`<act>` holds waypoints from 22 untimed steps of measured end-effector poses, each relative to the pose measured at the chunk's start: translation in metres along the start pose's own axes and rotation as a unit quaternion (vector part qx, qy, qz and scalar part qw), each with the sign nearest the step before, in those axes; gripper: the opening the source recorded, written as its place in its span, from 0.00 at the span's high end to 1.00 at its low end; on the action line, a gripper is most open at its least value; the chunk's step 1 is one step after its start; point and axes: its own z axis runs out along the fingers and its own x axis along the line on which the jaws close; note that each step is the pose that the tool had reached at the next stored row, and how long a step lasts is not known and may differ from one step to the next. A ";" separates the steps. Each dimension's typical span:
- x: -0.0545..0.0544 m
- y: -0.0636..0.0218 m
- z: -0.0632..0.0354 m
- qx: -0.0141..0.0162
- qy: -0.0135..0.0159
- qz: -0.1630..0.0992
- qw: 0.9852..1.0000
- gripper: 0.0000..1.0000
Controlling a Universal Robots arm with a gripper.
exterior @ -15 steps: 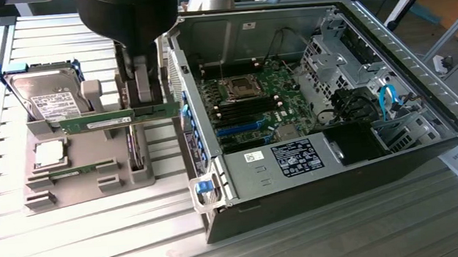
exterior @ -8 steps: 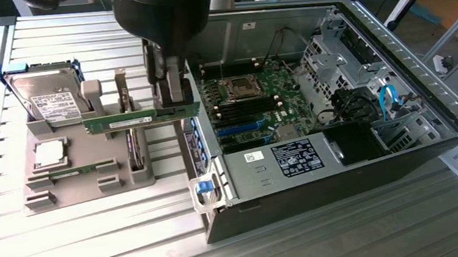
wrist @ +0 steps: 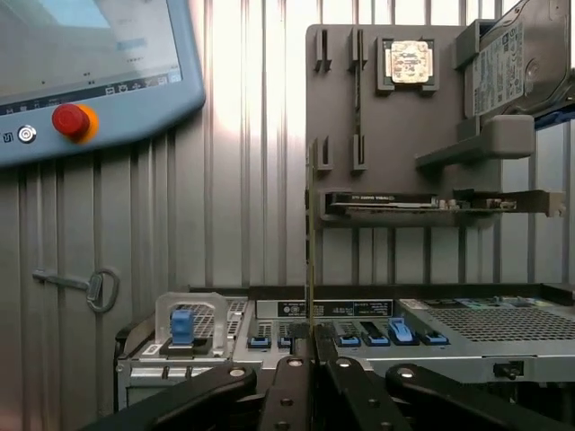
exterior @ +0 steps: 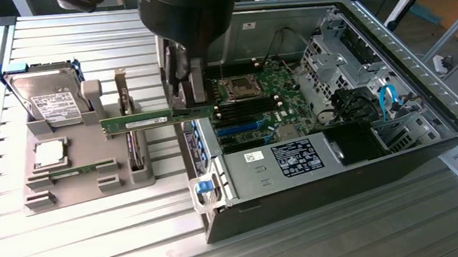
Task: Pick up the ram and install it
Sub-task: 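Pick up the ram and move it above insertion slot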
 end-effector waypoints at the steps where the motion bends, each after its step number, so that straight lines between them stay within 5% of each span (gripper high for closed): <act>1: 0.001 -0.0025 -0.0001 0.000 0.000 0.000 1.000 0.88; 22: 0.014 -0.0575 -0.0019 -0.005 0.000 0.000 1.000 0.88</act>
